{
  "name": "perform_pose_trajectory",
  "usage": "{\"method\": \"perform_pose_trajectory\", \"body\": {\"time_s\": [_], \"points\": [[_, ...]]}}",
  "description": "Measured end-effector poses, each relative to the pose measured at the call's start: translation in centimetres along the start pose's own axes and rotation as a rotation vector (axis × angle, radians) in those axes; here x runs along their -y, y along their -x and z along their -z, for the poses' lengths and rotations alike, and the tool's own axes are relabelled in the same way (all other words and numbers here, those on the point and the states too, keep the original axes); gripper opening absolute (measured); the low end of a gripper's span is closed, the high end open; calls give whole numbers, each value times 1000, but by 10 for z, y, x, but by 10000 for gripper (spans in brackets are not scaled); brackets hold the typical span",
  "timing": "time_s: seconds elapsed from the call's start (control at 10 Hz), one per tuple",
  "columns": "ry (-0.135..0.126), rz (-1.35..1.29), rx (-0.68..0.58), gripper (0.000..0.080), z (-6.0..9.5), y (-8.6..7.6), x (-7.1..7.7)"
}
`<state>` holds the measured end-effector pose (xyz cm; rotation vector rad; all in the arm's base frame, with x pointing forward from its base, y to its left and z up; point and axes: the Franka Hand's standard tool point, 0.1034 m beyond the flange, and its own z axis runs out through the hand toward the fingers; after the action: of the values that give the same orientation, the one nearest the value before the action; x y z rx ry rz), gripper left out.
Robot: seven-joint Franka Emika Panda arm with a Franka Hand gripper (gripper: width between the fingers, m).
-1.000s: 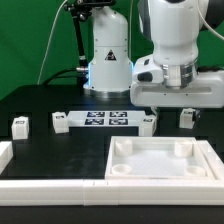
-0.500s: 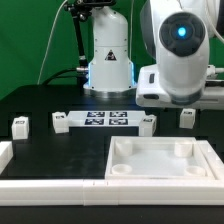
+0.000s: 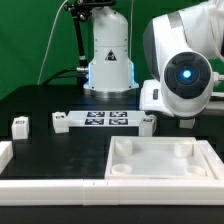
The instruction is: Assemble one leg
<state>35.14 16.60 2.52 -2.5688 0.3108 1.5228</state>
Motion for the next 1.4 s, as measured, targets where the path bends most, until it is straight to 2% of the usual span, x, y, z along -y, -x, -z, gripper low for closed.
{"method": "perform_pose_trajectory", "body": {"time_s": [0.2,0.6,0.9,1.1,1.2,1.3,1.4], "points": [[6,-13,-8,649,-6,-2,3],[38,-12,-37,649,-30,-5,13],[41,-11,-35,618,-31,-4,13],[41,-11,-35,347,-31,-4,13],[41,-11,-35,347,-31,-4,13],[41,-11,-35,287,-31,-4,13],[41,-11,-35,287,-31,-4,13]]}}
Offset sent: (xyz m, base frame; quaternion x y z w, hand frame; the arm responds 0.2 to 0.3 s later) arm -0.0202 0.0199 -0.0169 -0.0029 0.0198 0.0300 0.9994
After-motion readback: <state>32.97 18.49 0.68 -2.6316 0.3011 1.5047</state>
